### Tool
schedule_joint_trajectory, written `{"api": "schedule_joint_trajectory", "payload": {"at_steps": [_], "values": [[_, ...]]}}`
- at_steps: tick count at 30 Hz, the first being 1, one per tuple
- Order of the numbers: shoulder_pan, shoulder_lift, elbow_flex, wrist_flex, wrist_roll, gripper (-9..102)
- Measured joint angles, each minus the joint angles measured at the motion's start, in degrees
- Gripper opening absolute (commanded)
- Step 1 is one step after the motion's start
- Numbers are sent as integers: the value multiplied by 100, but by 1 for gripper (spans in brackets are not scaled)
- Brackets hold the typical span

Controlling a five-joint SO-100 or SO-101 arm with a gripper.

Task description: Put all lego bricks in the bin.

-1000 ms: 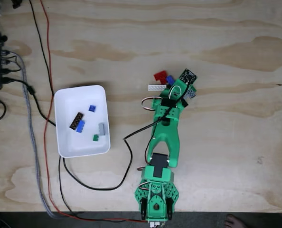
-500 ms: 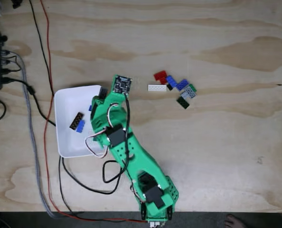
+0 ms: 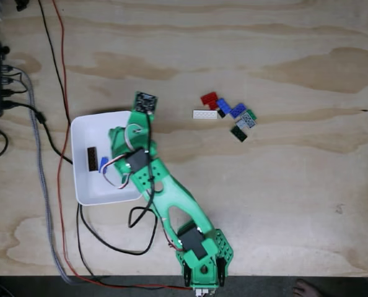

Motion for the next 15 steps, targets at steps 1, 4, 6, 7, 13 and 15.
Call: {"api": "schedule_joint_trajectory", "payload": {"at_steps": [1,4,6,7,13,15], "values": [[483,299,325,-53,-97,20],[1854,765,1670,-299,-958,22],[2769,677,2821,-879,-1679,24],[3103,589,3243,-1187,-1898,25],[3850,-70,3797,-2250,-2373,27],[3946,-167,3806,-2399,-2417,25]]}}
